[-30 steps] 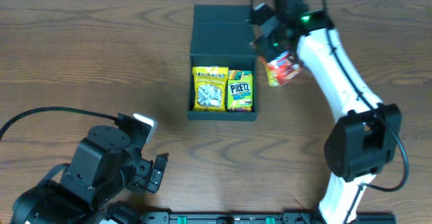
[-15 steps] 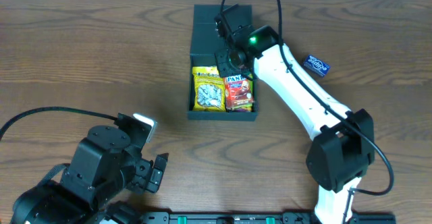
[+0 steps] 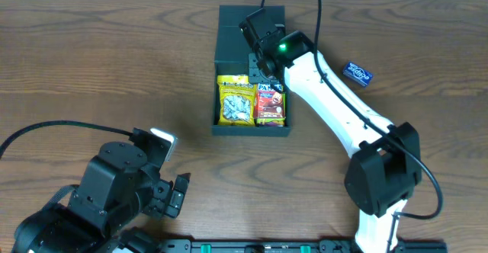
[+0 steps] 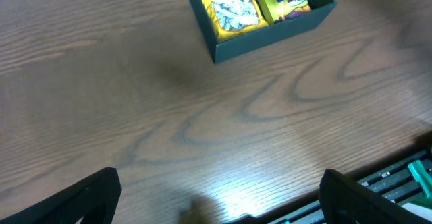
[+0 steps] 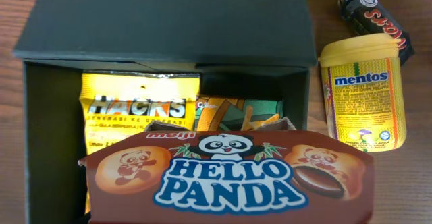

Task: Pack container
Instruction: 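Lower the Hello Panda box into the black box beside the Hacks bag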

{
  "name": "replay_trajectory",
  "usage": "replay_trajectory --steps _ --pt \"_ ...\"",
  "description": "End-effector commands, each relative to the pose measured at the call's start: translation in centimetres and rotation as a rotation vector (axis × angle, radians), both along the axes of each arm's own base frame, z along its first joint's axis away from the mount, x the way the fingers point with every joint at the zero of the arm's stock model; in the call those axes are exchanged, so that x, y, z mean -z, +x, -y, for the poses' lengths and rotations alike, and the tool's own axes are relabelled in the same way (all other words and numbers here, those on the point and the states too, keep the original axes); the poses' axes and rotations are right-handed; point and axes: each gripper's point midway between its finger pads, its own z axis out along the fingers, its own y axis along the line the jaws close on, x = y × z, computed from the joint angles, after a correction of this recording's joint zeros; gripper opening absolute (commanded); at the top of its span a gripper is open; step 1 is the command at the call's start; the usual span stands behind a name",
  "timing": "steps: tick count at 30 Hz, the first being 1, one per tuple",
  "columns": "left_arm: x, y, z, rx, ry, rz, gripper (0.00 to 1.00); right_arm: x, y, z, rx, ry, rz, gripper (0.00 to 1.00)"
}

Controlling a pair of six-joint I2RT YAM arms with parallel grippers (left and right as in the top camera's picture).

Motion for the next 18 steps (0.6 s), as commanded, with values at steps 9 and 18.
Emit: replay_trajectory --steps 9,18 --pt "-0.1 -0.1 0.0 -0.006 -0.007 -0.002 0.95 1.7 0.0 0.6 -0.007 -0.069 -0.020 0.55" --pt "-0.1 -0.1 0.0 -0.006 -0.007 -0.002 0.95 1.9 -0.5 1.4 -0.012 -0.110 -0.040 0.82"
